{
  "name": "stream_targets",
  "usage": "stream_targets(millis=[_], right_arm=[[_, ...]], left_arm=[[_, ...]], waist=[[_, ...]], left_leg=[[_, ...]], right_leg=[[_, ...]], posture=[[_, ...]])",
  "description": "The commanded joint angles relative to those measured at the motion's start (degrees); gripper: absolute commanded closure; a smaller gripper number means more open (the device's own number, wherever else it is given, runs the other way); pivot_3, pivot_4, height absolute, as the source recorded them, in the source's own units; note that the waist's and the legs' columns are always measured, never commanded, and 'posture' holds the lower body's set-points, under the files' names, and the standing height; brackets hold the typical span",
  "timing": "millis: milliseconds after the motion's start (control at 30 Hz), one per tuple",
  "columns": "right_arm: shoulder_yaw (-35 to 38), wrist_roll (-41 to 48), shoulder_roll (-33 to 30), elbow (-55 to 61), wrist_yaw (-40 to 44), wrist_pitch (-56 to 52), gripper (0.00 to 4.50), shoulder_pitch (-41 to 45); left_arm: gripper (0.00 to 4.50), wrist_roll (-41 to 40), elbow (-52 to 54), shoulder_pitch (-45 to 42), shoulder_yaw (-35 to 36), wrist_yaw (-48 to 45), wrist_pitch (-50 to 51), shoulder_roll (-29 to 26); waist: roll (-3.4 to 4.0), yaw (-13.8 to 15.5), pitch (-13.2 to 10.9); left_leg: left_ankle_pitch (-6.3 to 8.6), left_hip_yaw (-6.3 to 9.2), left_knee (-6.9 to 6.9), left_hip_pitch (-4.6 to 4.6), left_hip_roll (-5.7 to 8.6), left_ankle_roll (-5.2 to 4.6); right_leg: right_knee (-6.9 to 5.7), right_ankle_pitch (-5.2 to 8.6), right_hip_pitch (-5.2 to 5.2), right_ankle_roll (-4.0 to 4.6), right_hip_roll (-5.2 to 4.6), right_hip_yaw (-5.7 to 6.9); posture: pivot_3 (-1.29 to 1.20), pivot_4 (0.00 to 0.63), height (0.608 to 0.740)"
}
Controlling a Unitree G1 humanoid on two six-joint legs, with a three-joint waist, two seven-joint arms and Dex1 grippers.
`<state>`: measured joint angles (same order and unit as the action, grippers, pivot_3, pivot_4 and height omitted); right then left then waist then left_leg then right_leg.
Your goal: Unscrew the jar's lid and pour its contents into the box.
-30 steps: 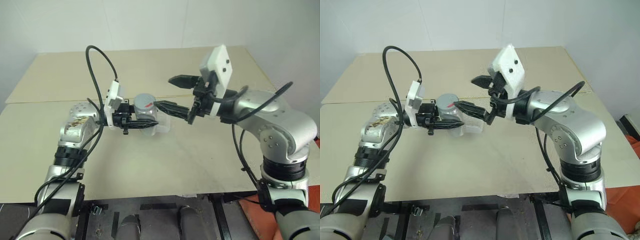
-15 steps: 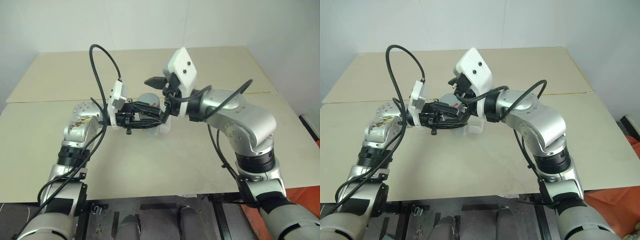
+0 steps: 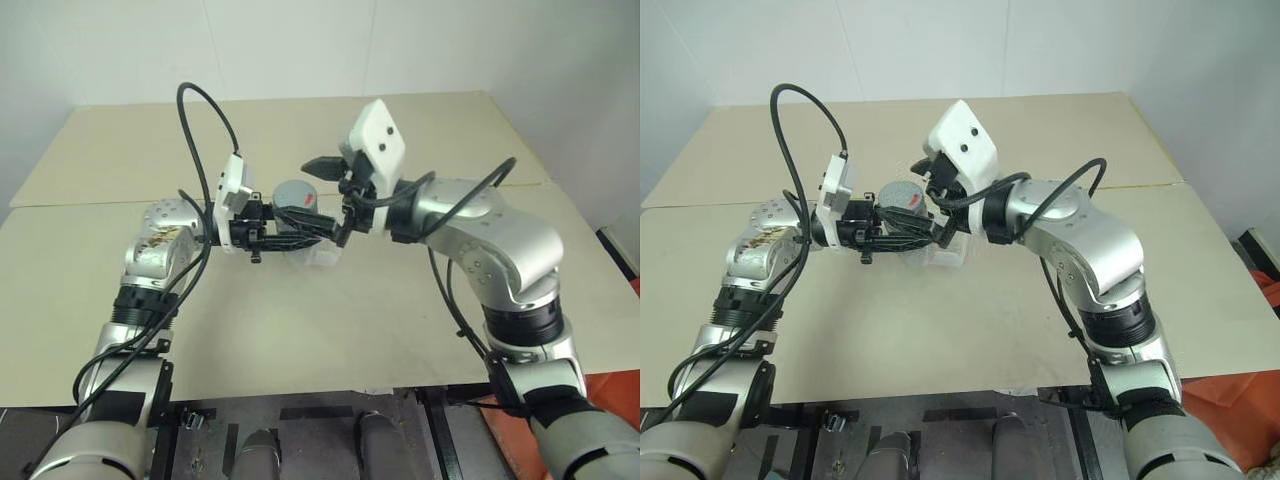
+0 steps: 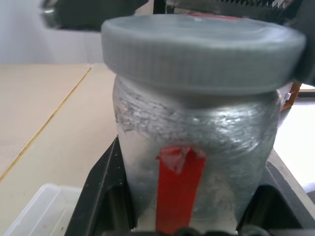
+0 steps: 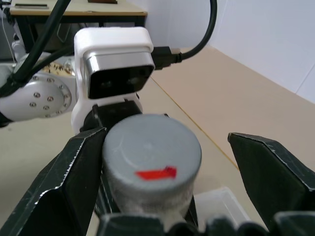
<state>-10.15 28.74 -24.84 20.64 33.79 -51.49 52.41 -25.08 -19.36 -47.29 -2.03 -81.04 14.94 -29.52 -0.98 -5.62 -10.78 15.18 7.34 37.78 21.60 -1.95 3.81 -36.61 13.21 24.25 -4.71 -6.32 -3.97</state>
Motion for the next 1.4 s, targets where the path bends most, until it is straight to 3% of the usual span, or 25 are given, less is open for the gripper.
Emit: stream_targets(millis=[33,567,733,1000,1400], right_arm=[[5.5,-0.7,-2.5,0.0,-1.8,-0.8,0.04,-0.7],[12.4,6.7,-7.1,3.0,1.1,-2.9,0.04,-4.4],[12.6,13.2,-3.5,7.1,0.8,-4.2,0.04,-3.5],[3.0,5.7,0.8,4.4,-2.3,-0.3,0.04,-0.2],[0.9,0.2,3.9,-3.5,-0.3,4.5,0.04,2.9]], left_arm=[[2.55,-1.6,2.9,-0.1,1.9,-1.4,-1.0,-1.4],[2.55,-2.4,4.2,1.1,2.0,-1.0,0.8,-2.1],[2.55,-2.4,3.9,0.6,0.9,-0.9,1.1,-0.5],[2.55,-2.8,5.2,0.4,0.4,-0.8,1.5,1.1],[2.55,-3.0,6.0,0.9,0.9,-1.1,1.7,0.3]], waist=[[0.00,0.0,0.0],[0.00,0.1,0.0],[0.00,0.1,0.0],[0.00,0.0,0.0],[0.00,0.0,0.0]], left_leg=[[0.00,0.00,0.00,0.00,0.00,0.00],[0.01,-0.01,0.00,0.02,0.00,-0.01],[0.01,-0.01,0.00,0.02,0.00,-0.01],[0.00,-0.01,0.00,0.00,0.00,-0.01],[0.00,0.01,0.00,0.01,0.00,0.00]], right_leg=[[0.00,0.00,0.00,0.00,0.00,0.00],[0.02,0.00,0.00,0.00,0.00,0.00],[0.03,0.00,-0.02,0.00,0.00,0.00],[0.02,0.00,-0.01,0.00,0.00,0.00],[0.02,0.00,0.00,0.00,0.00,0.01]], posture=[[0.00,0.150,0.740],[0.00,0.150,0.740],[0.00,0.150,0.740],[0.00,0.150,0.740],[0.00,0.150,0.740]])
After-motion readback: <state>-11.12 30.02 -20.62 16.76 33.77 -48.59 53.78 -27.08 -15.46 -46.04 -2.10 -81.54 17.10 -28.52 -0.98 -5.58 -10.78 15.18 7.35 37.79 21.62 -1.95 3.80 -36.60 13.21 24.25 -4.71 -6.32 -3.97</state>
